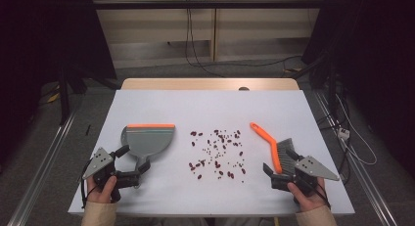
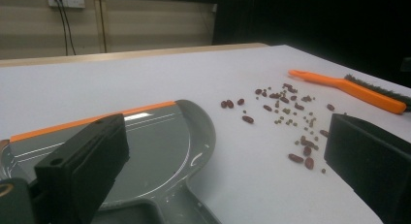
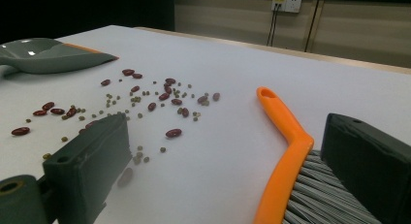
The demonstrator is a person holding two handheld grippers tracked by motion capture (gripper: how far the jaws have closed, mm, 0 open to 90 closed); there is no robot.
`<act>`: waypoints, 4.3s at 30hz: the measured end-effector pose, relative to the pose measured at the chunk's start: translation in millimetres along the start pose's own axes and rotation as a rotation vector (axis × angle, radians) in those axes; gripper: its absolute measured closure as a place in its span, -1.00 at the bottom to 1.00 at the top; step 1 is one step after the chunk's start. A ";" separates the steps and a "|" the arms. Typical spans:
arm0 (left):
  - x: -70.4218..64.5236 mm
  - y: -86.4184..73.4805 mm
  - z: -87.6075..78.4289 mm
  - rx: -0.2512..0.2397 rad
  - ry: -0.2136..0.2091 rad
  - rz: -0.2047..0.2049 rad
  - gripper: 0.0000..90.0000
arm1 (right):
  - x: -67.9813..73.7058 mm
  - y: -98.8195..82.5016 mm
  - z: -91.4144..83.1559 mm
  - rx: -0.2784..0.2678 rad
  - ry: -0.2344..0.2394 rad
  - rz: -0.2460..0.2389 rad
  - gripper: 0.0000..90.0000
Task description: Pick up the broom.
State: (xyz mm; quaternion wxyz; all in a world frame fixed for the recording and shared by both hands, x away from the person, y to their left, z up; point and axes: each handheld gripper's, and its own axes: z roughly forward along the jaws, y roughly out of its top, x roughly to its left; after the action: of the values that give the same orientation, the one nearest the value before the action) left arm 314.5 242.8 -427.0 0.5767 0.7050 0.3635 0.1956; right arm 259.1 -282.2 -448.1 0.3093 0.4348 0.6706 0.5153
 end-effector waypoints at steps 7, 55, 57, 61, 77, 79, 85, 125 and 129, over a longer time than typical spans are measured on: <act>-1.7 0.7 0.6 -0.005 -0.005 -0.002 -0.96 | 0.6 2.7 0.1 0.006 -0.006 -0.002 -0.92; 2.6 1.5 -1.9 -0.010 -0.005 -0.010 -0.96 | -63.1 33.8 105.5 0.649 -0.126 0.131 0.50; 2.6 1.8 -2.2 -0.012 -0.002 -0.009 -0.96 | -61.3 35.4 108.5 0.669 -0.142 0.129 0.51; 2.2 1.6 -1.3 -0.010 -0.003 -0.008 -0.96 | -65.9 36.6 109.4 0.666 -0.120 0.173 0.54; 1.9 2.5 3.0 -0.005 -0.010 -0.004 -0.96 | -61.5 44.3 124.4 0.677 -0.082 0.160 0.53; 1.0 2.7 3.6 -0.006 -0.014 -0.005 -0.96 | -61.6 45.1 121.7 0.674 -0.096 0.160 0.38; 1.3 2.7 4.1 -0.003 -0.012 0.001 -0.96 | -58.0 44.3 126.0 0.755 -0.081 0.141 0.47; -23.0 26.7 6.9 -0.054 -0.024 0.018 -0.95 | -67.6 67.0 65.3 0.309 -0.007 0.238 0.57; -34.3 35.7 14.5 -0.057 -0.062 0.040 -0.95 | -64.0 69.9 52.6 0.211 0.002 0.243 0.57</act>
State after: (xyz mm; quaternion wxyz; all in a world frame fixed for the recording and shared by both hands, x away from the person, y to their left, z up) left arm 312.2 205.2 -391.6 0.6035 0.7010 0.3258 0.1955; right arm 350.5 -311.4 -397.7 0.1965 0.5422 0.6637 0.4763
